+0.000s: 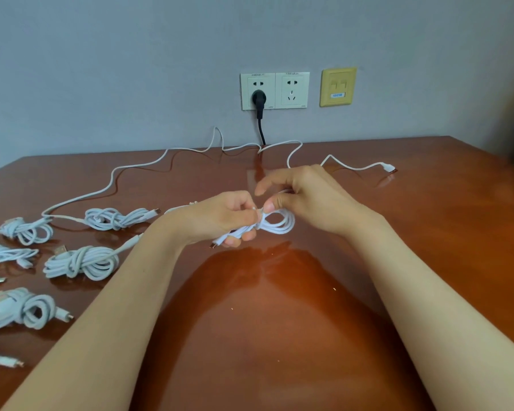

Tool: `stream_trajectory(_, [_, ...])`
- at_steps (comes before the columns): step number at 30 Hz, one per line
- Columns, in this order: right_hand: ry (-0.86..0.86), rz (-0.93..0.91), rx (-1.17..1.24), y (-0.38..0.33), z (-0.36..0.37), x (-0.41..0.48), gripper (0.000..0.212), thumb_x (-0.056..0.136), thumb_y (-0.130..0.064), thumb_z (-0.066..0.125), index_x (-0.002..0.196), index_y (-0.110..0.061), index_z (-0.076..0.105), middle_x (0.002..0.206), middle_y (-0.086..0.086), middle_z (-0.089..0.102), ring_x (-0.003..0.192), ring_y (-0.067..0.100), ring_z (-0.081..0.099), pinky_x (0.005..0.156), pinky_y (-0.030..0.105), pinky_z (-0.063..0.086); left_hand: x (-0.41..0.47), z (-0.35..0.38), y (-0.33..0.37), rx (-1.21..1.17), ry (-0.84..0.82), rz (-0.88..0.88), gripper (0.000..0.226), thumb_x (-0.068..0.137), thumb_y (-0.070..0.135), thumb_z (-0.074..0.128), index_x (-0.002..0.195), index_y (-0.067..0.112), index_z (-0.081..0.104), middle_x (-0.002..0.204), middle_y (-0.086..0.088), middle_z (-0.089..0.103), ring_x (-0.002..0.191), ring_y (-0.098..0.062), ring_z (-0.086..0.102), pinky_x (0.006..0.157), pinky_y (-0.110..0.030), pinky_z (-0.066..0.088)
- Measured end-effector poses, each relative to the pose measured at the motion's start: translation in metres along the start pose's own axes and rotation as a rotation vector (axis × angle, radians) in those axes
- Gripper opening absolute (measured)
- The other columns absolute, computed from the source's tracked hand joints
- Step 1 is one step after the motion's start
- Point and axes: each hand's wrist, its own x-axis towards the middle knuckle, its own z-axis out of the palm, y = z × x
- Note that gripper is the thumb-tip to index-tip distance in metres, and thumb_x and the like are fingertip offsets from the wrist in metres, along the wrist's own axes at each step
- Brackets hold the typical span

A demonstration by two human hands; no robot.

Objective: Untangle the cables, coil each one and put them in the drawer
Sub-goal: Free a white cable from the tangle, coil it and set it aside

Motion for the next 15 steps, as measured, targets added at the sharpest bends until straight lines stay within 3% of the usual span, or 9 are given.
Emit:
stream_trajectory(4, [-0.102, 0.030, 0.128, 0.001, 0.000, 0.002, 0.019, 0.077, -0.011, 0.070, 0.069, -0.028, 0.068, 0.072, -0.005, 0.067, 0.071, 0.004, 0.058, 0.074, 0.024, 0.047, -0.001, 0.000, 0.000, 0.027, -0.038, 0.012, 0.018, 0.095, 0.007, 0.046, 0.078, 0.011, 0.042, 0.054, -0.002, 0.049, 0.036, -0.010, 0.033, 0.040, -0.019, 0.020])
stream_trajectory(7, [-0.205, 0.127, 0.306, -0.001, -0.009, -0.001, 0.016, 0.078, -0.006, 0.071, 0.068, -0.018, 0.067, 0.058, -0.003, 0.059, 0.053, 0.001, 0.051, 0.054, 0.012, 0.043, -0.002, 0.004, 0.003, 0.013, -0.088, 0.026, 0.019, 0.095, 0.006, 0.047, 0.077, 0.010, 0.041, 0.048, 0.003, 0.049, 0.035, -0.009, 0.032, 0.039, -0.018, 0.022])
stream_trajectory(10, [-0.264, 0.237, 0.489, 0.003, -0.022, -0.008, 0.007, 0.072, -0.014, 0.072, 0.068, -0.011, 0.068, 0.045, -0.006, 0.051, 0.034, 0.001, 0.039, 0.038, 0.010, 0.030, -0.003, 0.009, 0.009, -0.040, -0.143, 0.058, 0.020, 0.094, 0.004, 0.050, 0.077, 0.009, 0.041, 0.046, 0.004, 0.049, 0.037, -0.009, 0.033, 0.037, -0.015, 0.025])
stream_trajectory(15, [-0.443, 0.217, 0.833, 0.018, -0.018, -0.009, 0.016, 0.052, -0.025, 0.085, 0.054, -0.017, 0.071, 0.051, -0.004, 0.062, 0.044, 0.002, 0.055, 0.045, 0.012, 0.045, -0.005, 0.017, 0.018, -0.133, -0.242, 0.096, 0.013, 0.095, 0.002, 0.046, 0.084, 0.006, 0.042, 0.047, 0.003, 0.049, 0.040, -0.007, 0.037, 0.036, -0.014, 0.027])
